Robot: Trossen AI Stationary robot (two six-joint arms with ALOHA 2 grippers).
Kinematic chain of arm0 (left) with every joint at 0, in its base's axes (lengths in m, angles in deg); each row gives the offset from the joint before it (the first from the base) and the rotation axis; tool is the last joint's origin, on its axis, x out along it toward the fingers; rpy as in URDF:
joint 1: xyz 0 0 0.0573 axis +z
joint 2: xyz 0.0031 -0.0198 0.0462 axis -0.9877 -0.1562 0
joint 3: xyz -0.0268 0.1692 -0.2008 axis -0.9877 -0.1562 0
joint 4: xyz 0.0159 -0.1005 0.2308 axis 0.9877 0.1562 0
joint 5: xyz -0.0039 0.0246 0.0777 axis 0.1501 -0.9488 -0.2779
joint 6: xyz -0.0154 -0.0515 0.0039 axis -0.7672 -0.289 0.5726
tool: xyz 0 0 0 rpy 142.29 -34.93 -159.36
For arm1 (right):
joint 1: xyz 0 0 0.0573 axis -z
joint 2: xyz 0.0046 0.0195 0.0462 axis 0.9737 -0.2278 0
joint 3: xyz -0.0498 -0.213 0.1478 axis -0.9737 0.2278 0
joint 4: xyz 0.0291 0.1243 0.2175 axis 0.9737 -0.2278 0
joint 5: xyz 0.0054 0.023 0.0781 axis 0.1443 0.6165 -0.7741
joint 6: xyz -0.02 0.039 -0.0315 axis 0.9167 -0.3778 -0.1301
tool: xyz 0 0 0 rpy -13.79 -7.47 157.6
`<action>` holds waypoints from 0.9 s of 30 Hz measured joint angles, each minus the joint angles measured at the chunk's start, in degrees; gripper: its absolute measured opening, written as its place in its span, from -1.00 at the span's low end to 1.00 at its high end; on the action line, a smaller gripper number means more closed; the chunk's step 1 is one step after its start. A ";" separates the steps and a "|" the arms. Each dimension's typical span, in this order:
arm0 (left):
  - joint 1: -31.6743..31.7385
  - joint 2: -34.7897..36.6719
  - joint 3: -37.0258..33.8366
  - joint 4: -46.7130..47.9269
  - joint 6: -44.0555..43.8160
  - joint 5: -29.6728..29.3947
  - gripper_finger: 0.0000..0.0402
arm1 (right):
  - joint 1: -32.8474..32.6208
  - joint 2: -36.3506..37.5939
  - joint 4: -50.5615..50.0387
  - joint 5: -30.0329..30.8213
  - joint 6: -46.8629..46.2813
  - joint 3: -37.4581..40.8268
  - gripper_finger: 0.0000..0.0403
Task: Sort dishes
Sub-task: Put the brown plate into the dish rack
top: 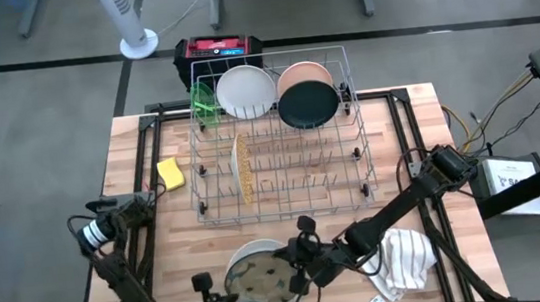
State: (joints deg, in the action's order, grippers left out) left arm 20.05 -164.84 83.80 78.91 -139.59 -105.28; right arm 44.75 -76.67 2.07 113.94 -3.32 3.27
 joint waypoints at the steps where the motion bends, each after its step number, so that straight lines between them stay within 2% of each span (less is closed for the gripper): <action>1: -0.67 0.00 1.29 1.83 -0.59 -0.57 -1.00 | -0.08 0.00 -0.93 0.18 1.08 -0.76 -1.00; 8: -6.01 0.04 9.40 10.21 0.18 -12.49 -1.00 | -1.60 0.02 -4.83 3.06 12.87 -5.49 -1.00; 13: -8.42 0.04 14.00 11.46 6.27 -20.85 -1.00 | -3.06 0.00 -5.58 3.31 23.33 -8.87 -1.00; 18: -9.17 0.07 17.49 13.38 12.34 -21.76 -1.00 | -4.28 0.96 -6.90 3.29 28.97 -11.26 -1.00; 24: -9.25 0.11 18.58 15.94 13.25 -22.54 -1.00 | -5.24 4.28 -6.04 3.25 31.56 -12.43 -1.00; 27: -9.30 0.11 18.02 16.74 13.21 -22.58 -1.00 | -6.18 4.79 -6.55 3.84 37.77 -12.89 -1.00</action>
State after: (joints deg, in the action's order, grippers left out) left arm 10.75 -164.73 101.82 95.65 -126.39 -127.86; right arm 38.57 -71.88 -4.49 117.79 34.45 -9.62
